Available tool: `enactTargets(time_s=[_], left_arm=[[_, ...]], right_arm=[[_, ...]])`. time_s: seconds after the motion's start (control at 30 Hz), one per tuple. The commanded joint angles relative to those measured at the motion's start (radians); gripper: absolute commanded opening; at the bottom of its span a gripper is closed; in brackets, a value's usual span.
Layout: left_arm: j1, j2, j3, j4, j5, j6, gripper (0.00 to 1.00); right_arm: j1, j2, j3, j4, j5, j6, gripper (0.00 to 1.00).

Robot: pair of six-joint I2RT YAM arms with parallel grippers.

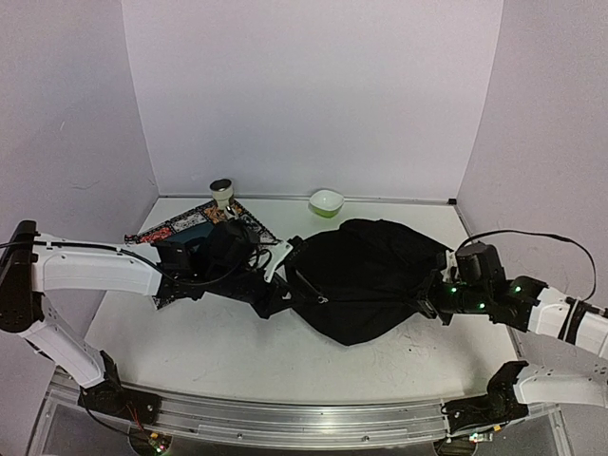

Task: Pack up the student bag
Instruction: Zip the largest pocket of the bag in the student bag.

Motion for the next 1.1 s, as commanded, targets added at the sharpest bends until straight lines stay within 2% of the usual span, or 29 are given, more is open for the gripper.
enactTargets(time_s=[0.0, 0.13, 0.23, 0.33, 0.43, 0.53, 0.67, 0.77, 0.93, 1.07], left_arm=[[0.073, -0.145, -0.062, -0.167, -0.109, 0.038, 0.0], [0.072, -0.179, -0.057, -0.163, 0.0, 0.044, 0.0], [0.045, -0.142, -0.015, -0.141, 0.086, 0.019, 0.0], [-0.028, -0.069, 0.052, -0.111, 0.094, -0.001, 0.0], [-0.056, -0.025, 0.108, -0.089, 0.098, -0.018, 0.0], [-0.044, -0.047, 0.073, -0.089, -0.035, -0.014, 0.0], [0.076, -0.082, -0.02, -0.117, -0.114, -0.034, 0.0], [0.117, -0.059, -0.038, -0.153, -0.193, -0.019, 0.0], [0.081, 0.034, 0.07, -0.144, -0.009, -0.02, 0.0], [-0.036, 0.094, 0.181, -0.091, 0.045, -0.024, 0.0]], right_arm=[[-0.18, 0.034, 0.052, -0.267, 0.256, -0.164, 0.0], [-0.222, 0.12, 0.134, -0.259, 0.223, -0.271, 0.0], [-0.223, 0.208, 0.195, -0.21, 0.118, -0.331, 0.0], [-0.222, 0.27, 0.216, -0.151, 0.051, -0.354, 0.0], [-0.228, 0.291, 0.233, -0.157, 0.078, -0.369, 0.01], [-0.283, 0.282, 0.219, -0.168, 0.065, -0.375, 0.01], [-0.354, 0.239, 0.204, -0.173, 0.041, -0.39, 0.02], [-0.361, 0.231, 0.215, -0.175, 0.02, -0.402, 0.04], [-0.349, 0.248, 0.215, -0.135, -0.148, -0.413, 0.19], [-0.278, 0.184, 0.192, -0.121, -0.149, -0.327, 0.36]])
